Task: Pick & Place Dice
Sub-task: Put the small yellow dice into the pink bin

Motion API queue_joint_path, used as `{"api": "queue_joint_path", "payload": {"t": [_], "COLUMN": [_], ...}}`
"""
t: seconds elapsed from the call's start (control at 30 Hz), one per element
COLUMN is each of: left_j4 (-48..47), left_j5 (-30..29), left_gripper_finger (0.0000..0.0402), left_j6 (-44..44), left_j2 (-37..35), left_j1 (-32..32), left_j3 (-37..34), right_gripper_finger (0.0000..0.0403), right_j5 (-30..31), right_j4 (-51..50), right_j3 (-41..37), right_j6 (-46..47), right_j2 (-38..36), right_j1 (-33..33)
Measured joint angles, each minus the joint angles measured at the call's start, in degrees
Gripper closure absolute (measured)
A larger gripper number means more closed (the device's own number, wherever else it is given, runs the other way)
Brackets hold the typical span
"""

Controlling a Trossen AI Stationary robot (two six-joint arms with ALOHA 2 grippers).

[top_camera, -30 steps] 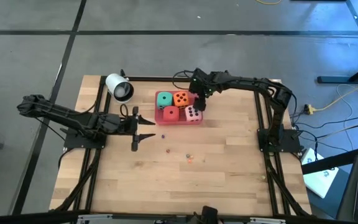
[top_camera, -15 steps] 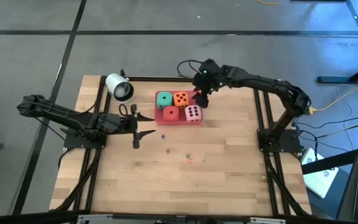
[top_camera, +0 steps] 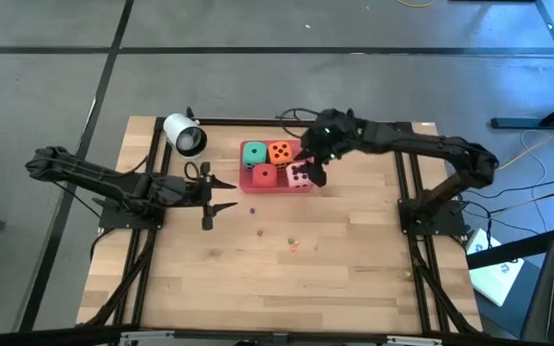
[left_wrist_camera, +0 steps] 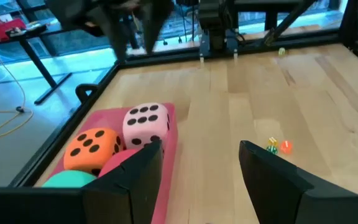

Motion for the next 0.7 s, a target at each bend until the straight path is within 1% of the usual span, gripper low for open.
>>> {"api": "queue_joint_path", "payload": {"t": [0.13,0.23,0.3,0.4,0.5,0.63,0.7], "left_j4": [-0.53,-0.52,-0.52,-0.50,-0.51,-0.67,-0.66], "left_j5": [0.01,-0.09,-0.83,-2.84,-4.44,-3.71,-2.42], "left_gripper_finger": [0.0192,0.0192,0.0192,0.0192,0.0192,0.0192,0.0192], "left_j6": [0.01,0.01,0.62,2.05,2.35,1.11,0.19], "left_j2": [-1.57,-2.08,-2.09,-2.09,-2.09,-2.03,-1.69], "left_j1": [-0.01,0.01,-0.01,-0.01,-0.01,-0.08,-0.08], "left_j3": [0.00,0.00,0.00,0.00,0.00,0.00,0.00], "right_gripper_finger": [0.0196,0.0196,0.0196,0.0196,0.0196,0.0196,0.0196], "right_j5": [1.47,1.73,1.71,1.82,3.01,7.71,8.38], "right_j4": [14.30,27.82,37.16,47.64,53.00,53.26,53.94], "right_j3": [-9.87,-17.58,-22.10,-27.28,-29.96,-30.60,-30.58], "right_j6": [4.73,8.29,11.04,15.15,18.22,22.53,22.50], "right_j2": [-5.26,-8.38,-9.29,-9.55,-9.36,-8.19,-7.11], "right_j1": [3.67,6.59,8.39,11.27,14.02,17.72,19.27]}}
